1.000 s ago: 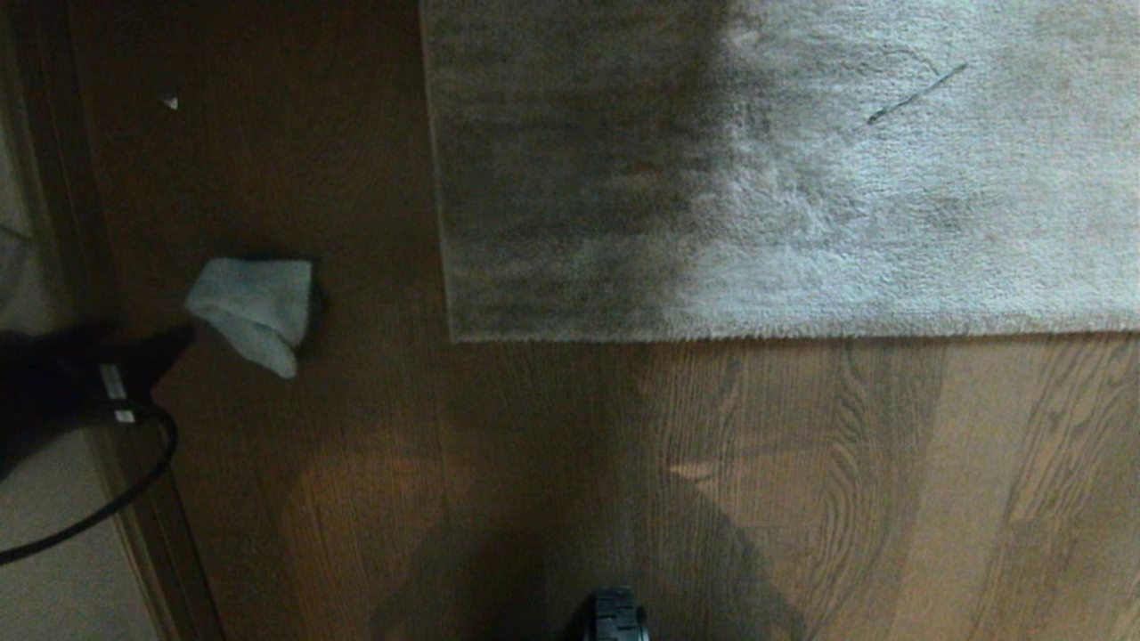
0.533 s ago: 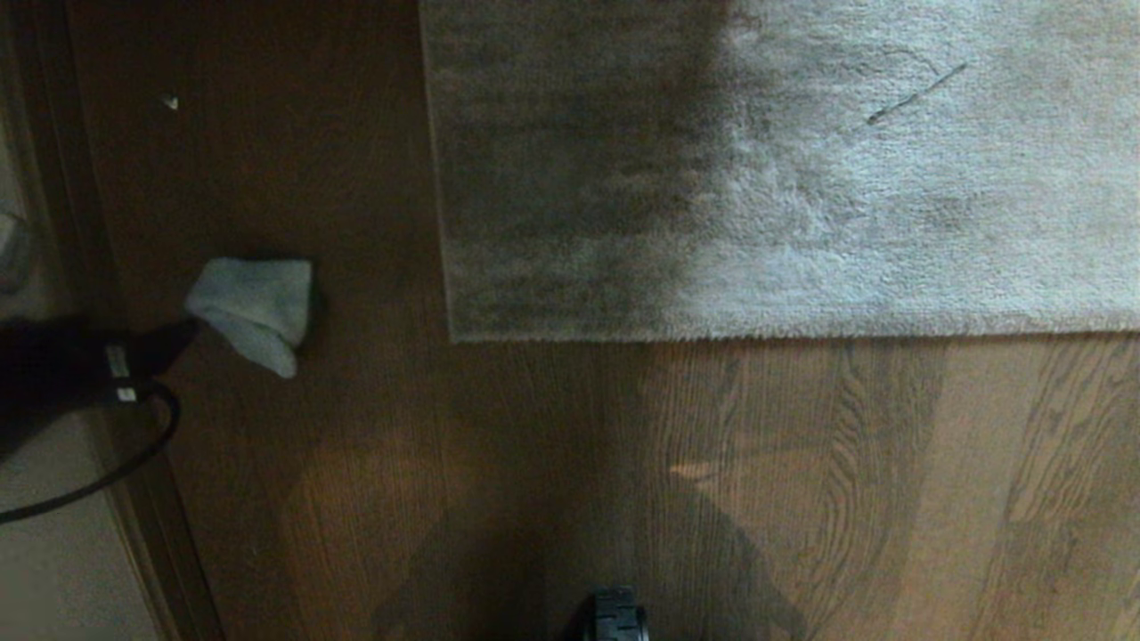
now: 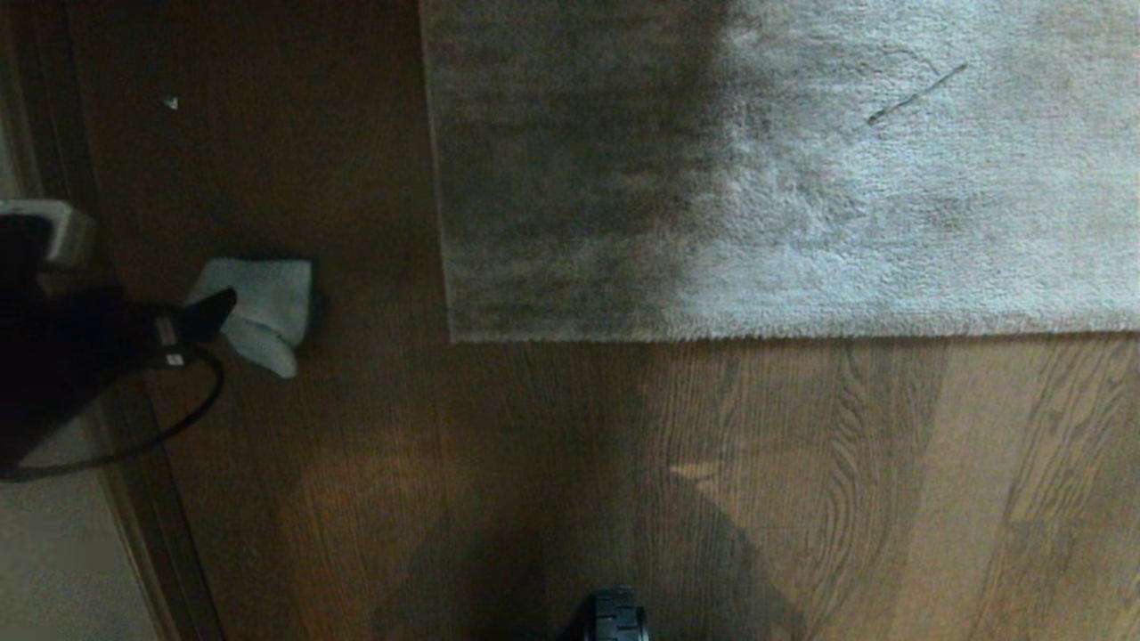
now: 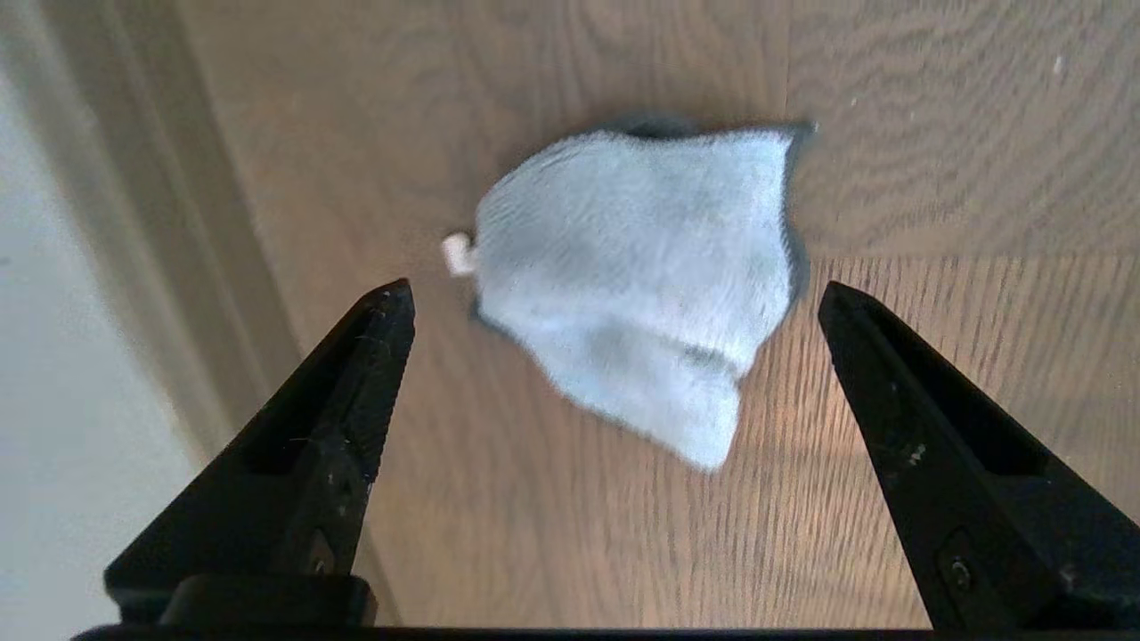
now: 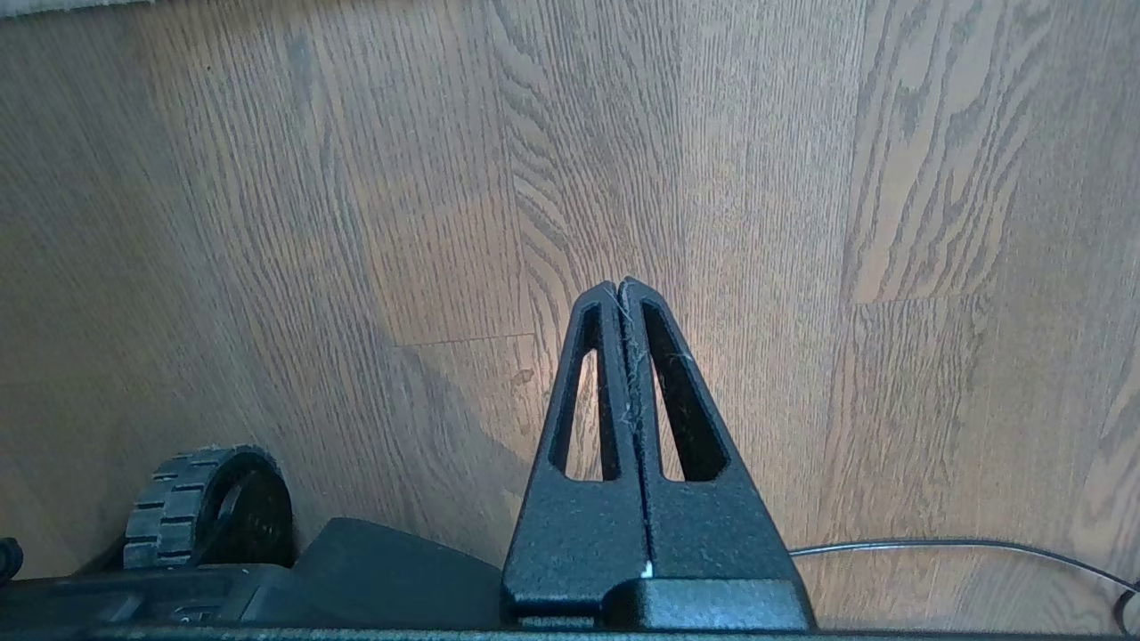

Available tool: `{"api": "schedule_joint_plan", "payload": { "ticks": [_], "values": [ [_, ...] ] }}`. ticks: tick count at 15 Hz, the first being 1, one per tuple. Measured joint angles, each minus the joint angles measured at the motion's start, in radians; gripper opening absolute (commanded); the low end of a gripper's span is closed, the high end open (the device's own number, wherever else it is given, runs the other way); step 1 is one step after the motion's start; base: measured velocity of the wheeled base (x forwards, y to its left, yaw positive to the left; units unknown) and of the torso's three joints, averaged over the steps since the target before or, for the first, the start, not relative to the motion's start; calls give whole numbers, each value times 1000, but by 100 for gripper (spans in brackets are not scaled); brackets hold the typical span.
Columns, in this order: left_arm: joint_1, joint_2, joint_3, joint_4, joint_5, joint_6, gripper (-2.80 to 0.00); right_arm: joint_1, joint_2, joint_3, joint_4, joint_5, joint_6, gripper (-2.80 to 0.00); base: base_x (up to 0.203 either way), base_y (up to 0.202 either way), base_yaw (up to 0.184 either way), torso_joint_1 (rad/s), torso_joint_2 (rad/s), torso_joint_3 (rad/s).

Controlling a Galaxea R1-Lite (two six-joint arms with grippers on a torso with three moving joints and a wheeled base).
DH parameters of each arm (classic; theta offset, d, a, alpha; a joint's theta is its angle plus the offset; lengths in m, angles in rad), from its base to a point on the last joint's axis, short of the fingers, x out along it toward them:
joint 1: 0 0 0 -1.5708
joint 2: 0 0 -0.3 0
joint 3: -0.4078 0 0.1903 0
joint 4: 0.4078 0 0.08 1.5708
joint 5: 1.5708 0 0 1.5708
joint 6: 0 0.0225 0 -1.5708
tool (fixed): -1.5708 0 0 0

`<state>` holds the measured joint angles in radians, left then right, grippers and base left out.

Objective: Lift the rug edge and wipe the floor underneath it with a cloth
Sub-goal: Pick up the rag

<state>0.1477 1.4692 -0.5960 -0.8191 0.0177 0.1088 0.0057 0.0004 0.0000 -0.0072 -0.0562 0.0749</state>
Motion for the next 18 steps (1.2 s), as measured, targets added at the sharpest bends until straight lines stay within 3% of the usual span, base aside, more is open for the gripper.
{"api": "schedule_joint_plan", "payload": {
  "ticks": [4,14,18],
  "values": [
    [-10,98,-1,-148,0,-3,0,0,0,0,0,0,0,-280,0,0,0,0,0,0],
    [-31,281,-10,-323,-2,-5,0,0,0,0,0,0,0,-280,0,0,0,0,0,0],
    [-47,332,-18,-340,-2,-4,0,0,0,0,0,0,0,-280,0,0,0,0,0,0]
  ]
}}
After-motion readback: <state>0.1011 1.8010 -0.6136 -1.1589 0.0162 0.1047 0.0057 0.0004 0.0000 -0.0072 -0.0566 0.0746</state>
